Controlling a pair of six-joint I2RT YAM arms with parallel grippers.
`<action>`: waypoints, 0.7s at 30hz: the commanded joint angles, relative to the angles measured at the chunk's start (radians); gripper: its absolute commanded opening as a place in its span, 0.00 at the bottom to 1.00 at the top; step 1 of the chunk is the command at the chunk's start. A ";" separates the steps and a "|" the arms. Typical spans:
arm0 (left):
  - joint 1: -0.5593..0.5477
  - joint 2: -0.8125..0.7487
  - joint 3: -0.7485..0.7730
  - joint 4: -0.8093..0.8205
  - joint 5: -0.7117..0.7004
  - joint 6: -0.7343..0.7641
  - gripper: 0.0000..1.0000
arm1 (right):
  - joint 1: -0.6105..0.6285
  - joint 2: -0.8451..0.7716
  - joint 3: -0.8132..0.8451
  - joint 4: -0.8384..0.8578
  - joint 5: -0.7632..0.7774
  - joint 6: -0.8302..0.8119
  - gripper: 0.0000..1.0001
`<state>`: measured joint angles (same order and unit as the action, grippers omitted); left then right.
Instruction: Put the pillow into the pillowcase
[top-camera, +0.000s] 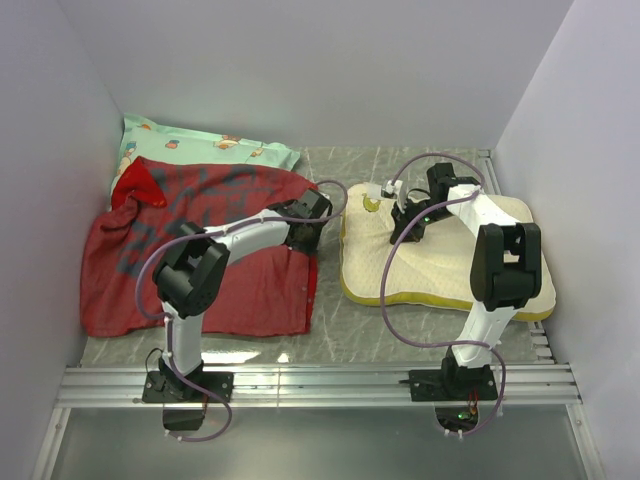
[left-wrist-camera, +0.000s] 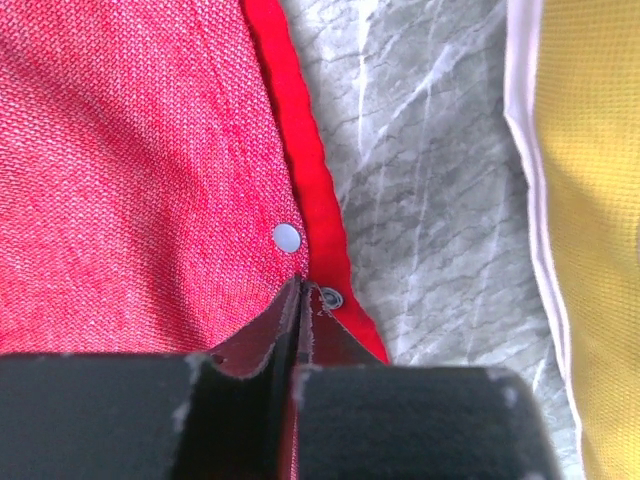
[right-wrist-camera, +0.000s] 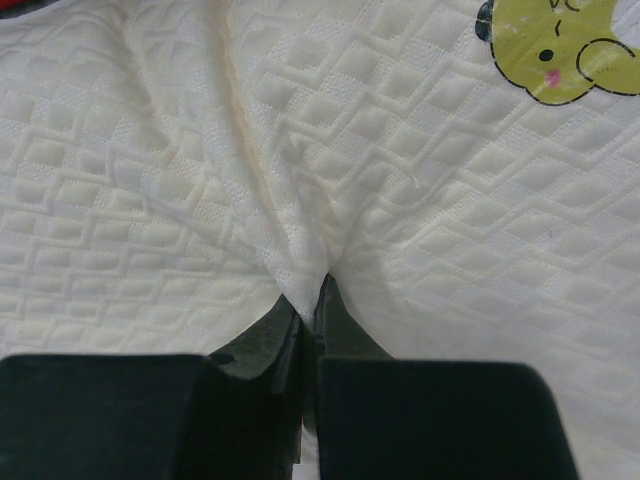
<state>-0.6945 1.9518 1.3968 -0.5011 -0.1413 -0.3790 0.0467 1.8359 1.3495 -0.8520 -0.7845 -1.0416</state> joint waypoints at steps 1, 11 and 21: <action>0.003 -0.021 0.016 -0.002 0.037 0.017 0.07 | -0.011 -0.023 0.025 -0.071 -0.021 0.000 0.00; 0.018 0.052 0.030 -0.037 0.011 0.019 0.23 | -0.011 -0.017 0.030 -0.076 -0.022 -0.003 0.00; 0.024 0.052 0.041 -0.037 0.045 0.026 0.00 | -0.010 -0.020 0.023 -0.082 -0.021 -0.009 0.00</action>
<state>-0.6746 2.0079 1.4181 -0.5301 -0.1173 -0.3611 0.0456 1.8359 1.3548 -0.8780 -0.7845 -1.0500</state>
